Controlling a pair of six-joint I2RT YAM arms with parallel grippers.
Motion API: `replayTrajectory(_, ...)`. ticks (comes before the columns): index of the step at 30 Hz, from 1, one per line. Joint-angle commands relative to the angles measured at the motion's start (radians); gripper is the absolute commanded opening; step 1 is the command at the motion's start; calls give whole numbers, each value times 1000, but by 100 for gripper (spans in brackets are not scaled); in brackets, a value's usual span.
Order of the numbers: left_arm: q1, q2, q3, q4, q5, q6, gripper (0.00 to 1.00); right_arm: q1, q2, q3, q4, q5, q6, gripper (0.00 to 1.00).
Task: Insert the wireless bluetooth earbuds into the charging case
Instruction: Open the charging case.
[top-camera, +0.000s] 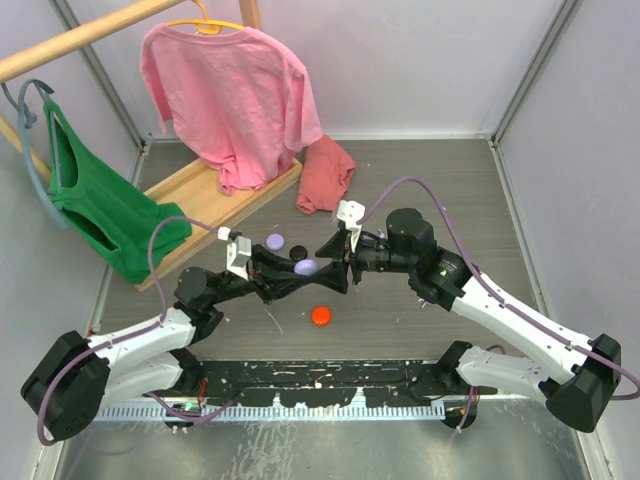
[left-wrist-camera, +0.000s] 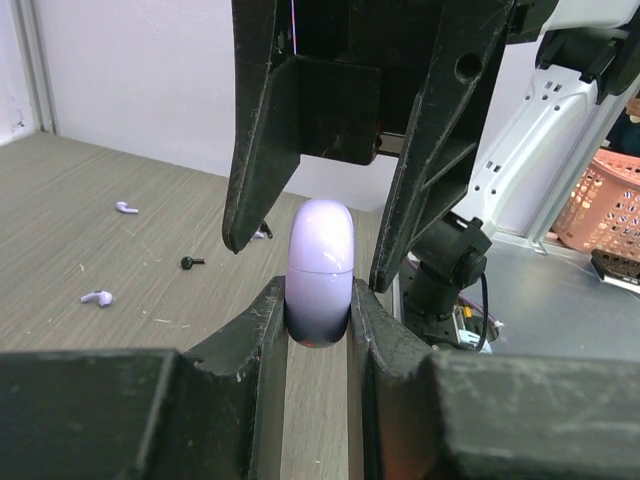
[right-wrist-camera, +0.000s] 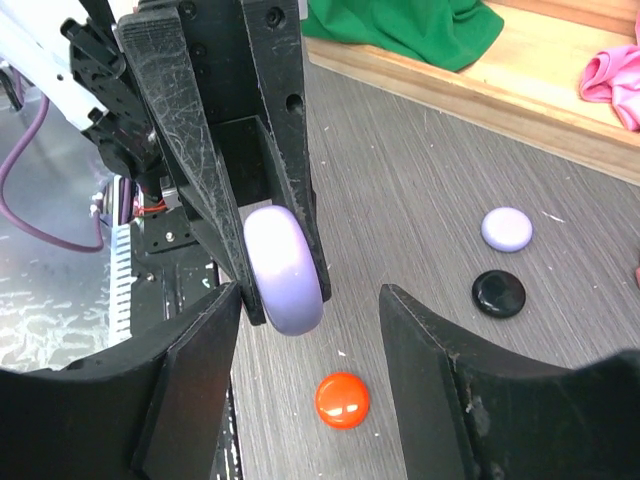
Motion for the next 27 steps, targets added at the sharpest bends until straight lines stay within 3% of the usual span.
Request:
replayTrajectory(1,-11,-24,-6,85,-7,24,1,4,-15,1,129,24,33,63)
replayTrajectory(27,-32,-65,-26,82,52,74,5,4,-55,55,42,167,10,64)
